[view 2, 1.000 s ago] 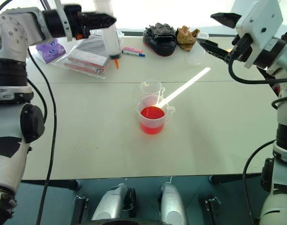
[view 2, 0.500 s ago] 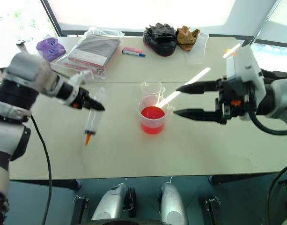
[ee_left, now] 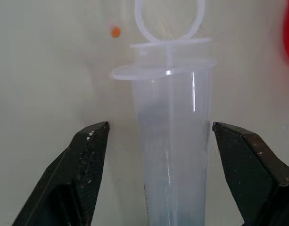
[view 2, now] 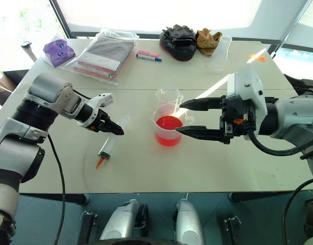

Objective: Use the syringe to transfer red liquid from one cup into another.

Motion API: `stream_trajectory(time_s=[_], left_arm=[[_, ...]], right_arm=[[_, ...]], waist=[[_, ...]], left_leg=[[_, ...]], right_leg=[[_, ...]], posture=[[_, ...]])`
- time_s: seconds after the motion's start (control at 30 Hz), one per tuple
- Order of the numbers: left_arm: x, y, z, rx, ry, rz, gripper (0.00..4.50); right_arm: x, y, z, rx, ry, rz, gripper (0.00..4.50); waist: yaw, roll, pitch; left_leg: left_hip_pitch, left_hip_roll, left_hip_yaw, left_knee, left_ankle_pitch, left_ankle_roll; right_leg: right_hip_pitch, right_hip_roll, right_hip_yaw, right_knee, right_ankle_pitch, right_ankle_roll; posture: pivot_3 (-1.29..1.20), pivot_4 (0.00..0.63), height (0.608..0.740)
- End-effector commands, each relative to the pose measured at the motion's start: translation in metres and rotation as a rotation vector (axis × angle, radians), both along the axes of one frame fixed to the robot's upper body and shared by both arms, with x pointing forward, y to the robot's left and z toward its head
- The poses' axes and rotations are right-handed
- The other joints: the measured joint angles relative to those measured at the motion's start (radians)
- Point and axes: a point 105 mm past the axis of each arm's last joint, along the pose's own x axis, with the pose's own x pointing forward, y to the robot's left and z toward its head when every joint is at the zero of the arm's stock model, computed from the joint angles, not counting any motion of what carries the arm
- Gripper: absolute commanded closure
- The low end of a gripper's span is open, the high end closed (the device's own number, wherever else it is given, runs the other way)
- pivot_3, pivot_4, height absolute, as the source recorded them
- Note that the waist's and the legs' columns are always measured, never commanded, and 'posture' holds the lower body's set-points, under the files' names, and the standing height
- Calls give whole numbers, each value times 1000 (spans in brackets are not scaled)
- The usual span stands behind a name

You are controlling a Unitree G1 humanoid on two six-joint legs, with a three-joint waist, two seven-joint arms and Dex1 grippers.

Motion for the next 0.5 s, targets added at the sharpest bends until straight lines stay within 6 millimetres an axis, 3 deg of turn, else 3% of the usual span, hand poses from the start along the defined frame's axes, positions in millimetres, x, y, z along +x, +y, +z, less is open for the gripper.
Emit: stream_trajectory(time_s=[0.03,0.1,0.23,0.37,0.5], left_arm=[[14,7,34,-59,-108,60,14],[21,11,55,-117,-189,73,14],[40,20,125,-300,-620,57,14],[38,39,162,-294,-1036,63,14],[8,52,137,-233,-1058,22,14]], right_arm=[[2,-3,-2,-11,-24,-30,1682],[7,-9,-6,-9,-20,-69,1682],[22,-26,-13,7,-27,-181,1682],[33,-40,-9,62,-53,-270,1682],[48,-63,-4,167,-91,-417,1682]], waist=[[1,0,0],[1,0,0],[0,0,0],[-1,2,-1],[-13,2,-1]], left_leg=[[-1,0,0,0,0,0],[-2,0,0,0,-1,1],[-3,0,0,0,0,-1],[-3,-1,0,-1,0,-2],[-3,-1,0,-2,1,-3]], right_leg=[[0,0,0,0,0,0],[-1,0,0,0,0,-1],[-3,-1,0,-1,0,-1],[-3,-1,0,-1,1,0],[-3,-1,-1,0,1,0]], posture=[[0,150,740],[0,150,740],[0,150,740],[0,150,740],[0,150,740]])
